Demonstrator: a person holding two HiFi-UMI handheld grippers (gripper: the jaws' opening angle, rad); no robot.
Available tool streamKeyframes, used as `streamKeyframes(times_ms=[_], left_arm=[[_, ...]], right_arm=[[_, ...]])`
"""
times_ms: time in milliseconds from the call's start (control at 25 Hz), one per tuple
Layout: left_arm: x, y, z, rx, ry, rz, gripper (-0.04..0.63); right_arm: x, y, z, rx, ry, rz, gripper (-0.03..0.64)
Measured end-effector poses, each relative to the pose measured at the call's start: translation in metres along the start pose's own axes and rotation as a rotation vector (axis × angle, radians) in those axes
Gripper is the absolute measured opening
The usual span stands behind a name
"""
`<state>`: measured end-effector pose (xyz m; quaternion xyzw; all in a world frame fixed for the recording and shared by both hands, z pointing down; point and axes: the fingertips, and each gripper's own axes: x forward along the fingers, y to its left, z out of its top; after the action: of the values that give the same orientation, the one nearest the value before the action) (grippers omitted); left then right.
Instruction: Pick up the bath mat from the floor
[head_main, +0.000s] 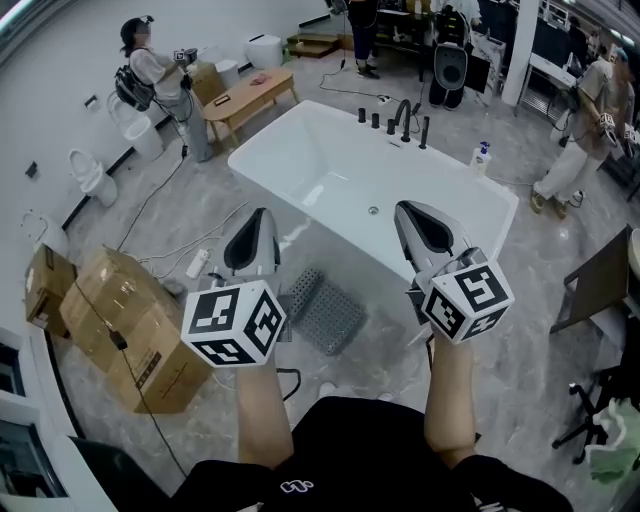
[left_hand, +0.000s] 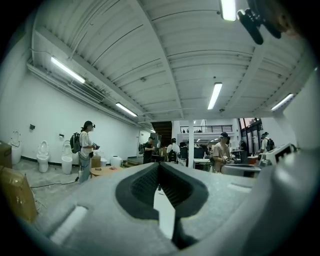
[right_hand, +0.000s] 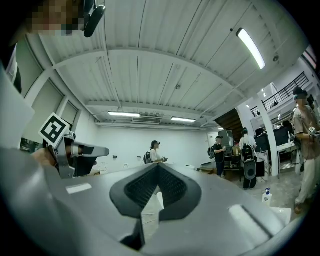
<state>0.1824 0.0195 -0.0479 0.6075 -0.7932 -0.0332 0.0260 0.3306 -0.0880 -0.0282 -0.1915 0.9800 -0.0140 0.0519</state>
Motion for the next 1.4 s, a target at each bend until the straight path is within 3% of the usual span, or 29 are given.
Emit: streamKeyframes(times_ms=[600,840,1000,1400], left_arm=[[-0.058,0.155,-0.017,-0.036,0.052,0.109,0.0],[-0.098,0.23,-0.018,-0.089,-0.018,0.246,0.0],[-0.109,0.252,-0.025,-0.111,-0.018,0.287,0.0],[-0.097,0.264,-0.036,-0.115,0.008,0.269,0.0]], right_arm=[[0.1,0.12,-0.052,0.051,0.077,0.078,0.006],[0.125,0.147,-0.065,0.049,0.109,0.114,0.006],[0.14,0.155,-0.069,0.063,0.115,0.123,0.006],[0.173,0.177,-0.079,0.045,0.126,0.179,0.007]])
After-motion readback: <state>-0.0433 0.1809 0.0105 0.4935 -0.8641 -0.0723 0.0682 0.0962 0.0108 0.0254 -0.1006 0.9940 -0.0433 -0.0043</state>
